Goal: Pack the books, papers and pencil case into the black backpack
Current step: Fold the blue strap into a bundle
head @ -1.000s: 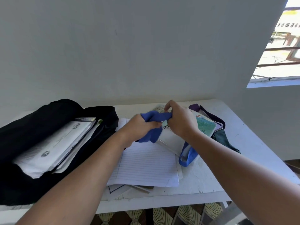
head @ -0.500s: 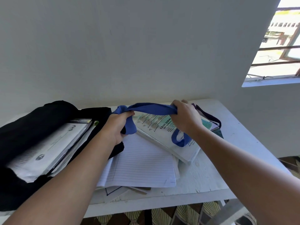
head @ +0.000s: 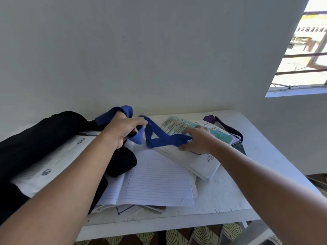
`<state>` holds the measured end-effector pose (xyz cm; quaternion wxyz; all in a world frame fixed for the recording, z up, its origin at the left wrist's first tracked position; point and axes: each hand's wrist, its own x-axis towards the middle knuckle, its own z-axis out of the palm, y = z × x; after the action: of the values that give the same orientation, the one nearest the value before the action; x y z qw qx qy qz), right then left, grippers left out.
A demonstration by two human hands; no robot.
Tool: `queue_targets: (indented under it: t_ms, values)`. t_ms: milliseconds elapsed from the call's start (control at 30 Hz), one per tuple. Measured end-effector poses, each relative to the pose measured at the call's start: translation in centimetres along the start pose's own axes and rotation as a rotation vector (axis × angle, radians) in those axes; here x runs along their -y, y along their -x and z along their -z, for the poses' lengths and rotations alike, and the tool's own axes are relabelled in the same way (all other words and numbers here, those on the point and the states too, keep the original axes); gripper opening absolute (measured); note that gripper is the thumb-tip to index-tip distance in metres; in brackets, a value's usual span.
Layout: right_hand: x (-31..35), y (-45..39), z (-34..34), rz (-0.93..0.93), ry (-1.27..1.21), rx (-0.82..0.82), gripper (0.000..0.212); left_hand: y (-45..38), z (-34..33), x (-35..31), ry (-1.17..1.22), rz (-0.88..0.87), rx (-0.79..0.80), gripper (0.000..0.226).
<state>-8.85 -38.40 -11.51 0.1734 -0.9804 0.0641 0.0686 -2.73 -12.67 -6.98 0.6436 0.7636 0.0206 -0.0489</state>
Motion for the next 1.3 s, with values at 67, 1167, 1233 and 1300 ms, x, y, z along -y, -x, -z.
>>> queue_targets:
  t_ms: [67,1167,1233,1300]
  values:
    - [1.0,0.1,0.2,0.027,-0.159,-0.087,0.071,0.5,-0.2,-0.5,0.100,-0.036,0.043,0.022]
    - [5.9,1.5,3.8,0.158,-1.924,-0.002,0.016,2.1,-4.3,1.7,-0.039,-0.162,0.159,0.009]
    - [5.2,1.7,3.7,0.169,-1.989,0.027,0.018,1.9,-4.4,1.2,0.226,-0.155,-0.050,0.007]
    - [4.8,1.9,3.3,0.194,-2.008,0.041,0.024,1.4,-4.2,0.4,0.420,-0.173,-0.214,0.013]
